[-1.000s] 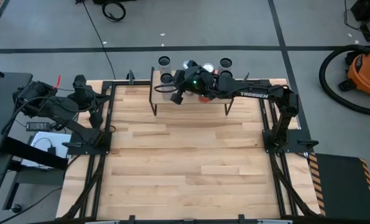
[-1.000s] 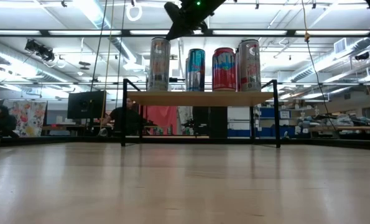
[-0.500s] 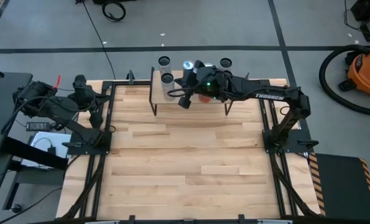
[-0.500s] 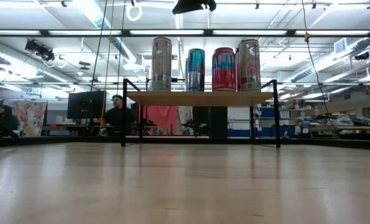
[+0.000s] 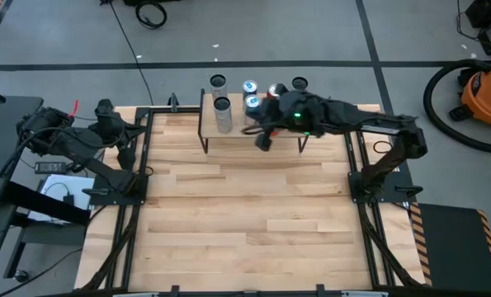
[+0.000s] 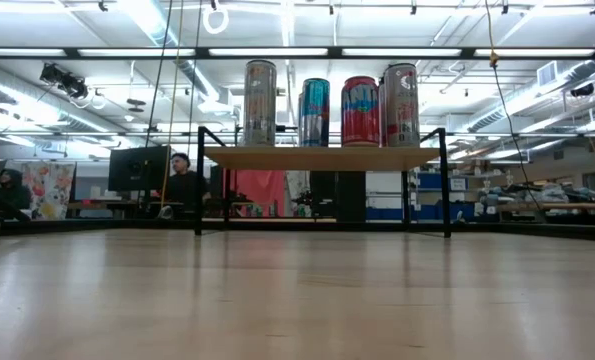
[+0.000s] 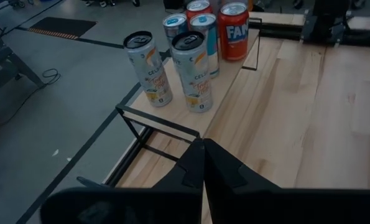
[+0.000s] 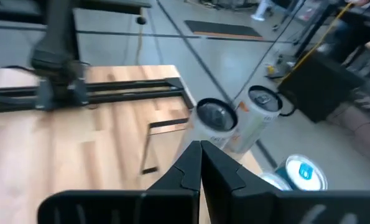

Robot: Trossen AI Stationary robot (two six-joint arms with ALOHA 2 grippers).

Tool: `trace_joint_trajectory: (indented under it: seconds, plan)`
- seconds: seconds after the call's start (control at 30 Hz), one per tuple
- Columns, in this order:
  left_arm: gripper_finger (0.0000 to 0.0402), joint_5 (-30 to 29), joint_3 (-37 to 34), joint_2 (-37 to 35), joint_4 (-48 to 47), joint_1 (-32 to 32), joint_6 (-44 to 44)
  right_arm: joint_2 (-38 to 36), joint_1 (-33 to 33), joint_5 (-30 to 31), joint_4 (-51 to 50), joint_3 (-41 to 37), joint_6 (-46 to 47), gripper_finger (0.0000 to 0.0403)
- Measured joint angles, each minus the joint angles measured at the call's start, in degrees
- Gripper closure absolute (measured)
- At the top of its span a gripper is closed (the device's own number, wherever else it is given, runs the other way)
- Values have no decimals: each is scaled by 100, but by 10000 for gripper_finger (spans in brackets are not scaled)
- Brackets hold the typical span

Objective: Place canned beverage on shelf
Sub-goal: Return to Home Position

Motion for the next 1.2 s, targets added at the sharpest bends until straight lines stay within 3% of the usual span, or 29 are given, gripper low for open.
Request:
trace_joint_trajectory:
  seconds: [0.33, 0.53, 0.7, 0.87, 1.13, 1.2]
  plan:
    - [395, 44, 2, -948, -98, 2, -144, -1258, 533, -151, -817, -216, 157, 387]
    - [395, 220, -154, -1535, -35, 2, -11, -2596, 915, 182, -536, -1541, 203, 387]
    - [395, 255, -936, -2092, 265, 1, 144, -4054, 1198, 292, 692, -3229, 107, 387]
    - [395, 338, -1979, -2798, 1200, 1, 452, -5337, 1379, 266, 1982, -4784, 19, 387]
    - [395, 854, -4079, -4078, 2659, 0, 934, -6448, 1544, 316, 2847, -6688, -99, 387]
    - [395, 1317, -4246, -4291, 2948, 2, 1286, -6632, 1589, 313, 3019, -7077, -7, 387]
